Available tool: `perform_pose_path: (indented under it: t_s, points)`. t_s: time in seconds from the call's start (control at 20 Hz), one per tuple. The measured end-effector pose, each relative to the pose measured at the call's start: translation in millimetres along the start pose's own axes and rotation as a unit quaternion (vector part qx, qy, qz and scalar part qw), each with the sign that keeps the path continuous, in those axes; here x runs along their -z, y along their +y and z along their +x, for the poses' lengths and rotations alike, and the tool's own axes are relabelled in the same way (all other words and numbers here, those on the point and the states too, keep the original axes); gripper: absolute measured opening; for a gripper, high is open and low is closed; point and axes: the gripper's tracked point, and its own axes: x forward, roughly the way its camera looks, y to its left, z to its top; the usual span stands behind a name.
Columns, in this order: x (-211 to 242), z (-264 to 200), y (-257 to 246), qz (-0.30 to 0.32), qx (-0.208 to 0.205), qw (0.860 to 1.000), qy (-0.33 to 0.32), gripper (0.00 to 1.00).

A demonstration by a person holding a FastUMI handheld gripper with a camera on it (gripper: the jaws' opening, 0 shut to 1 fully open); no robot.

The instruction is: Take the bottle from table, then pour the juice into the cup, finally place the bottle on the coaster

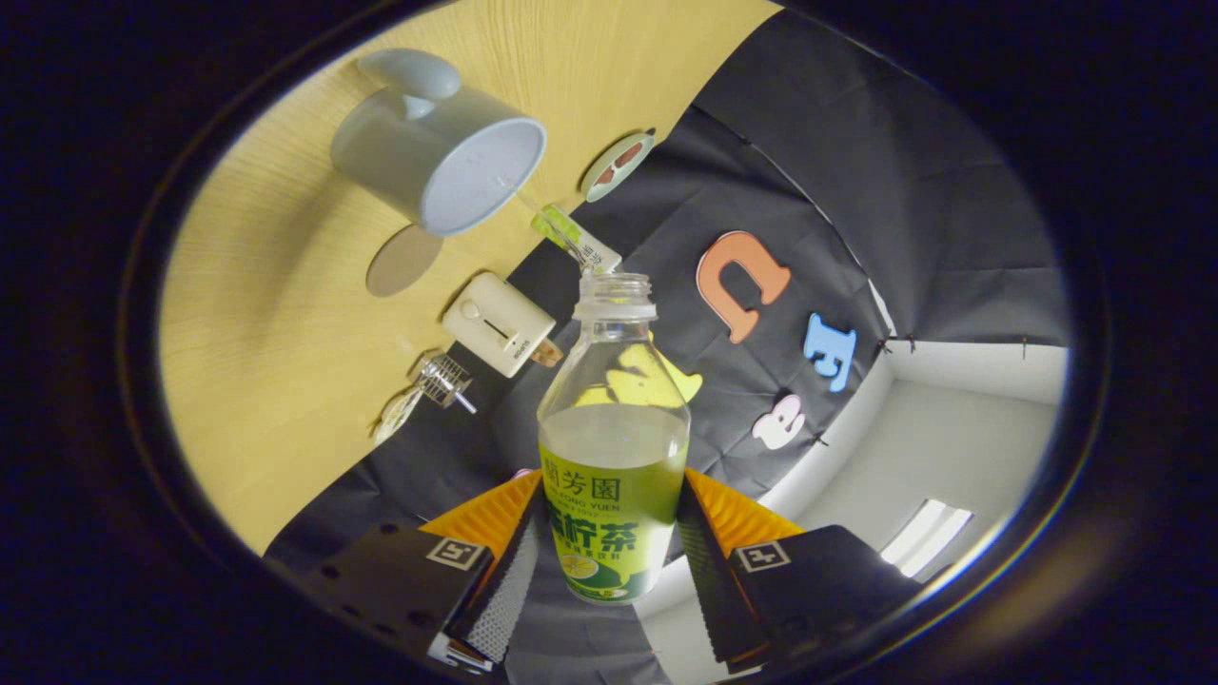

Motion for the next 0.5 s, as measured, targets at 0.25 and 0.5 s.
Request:
perform_pose_path:
  t_s: [0.25, 0.5]
  points:
    - [-0.6, -0.7, 1.2, -0.017, -0.003, 1.0, -0.002, 0.8]
    - [0.8, -0.7, -4.9, -0.044, 0.007, 0.999, 0.0, 0.81]
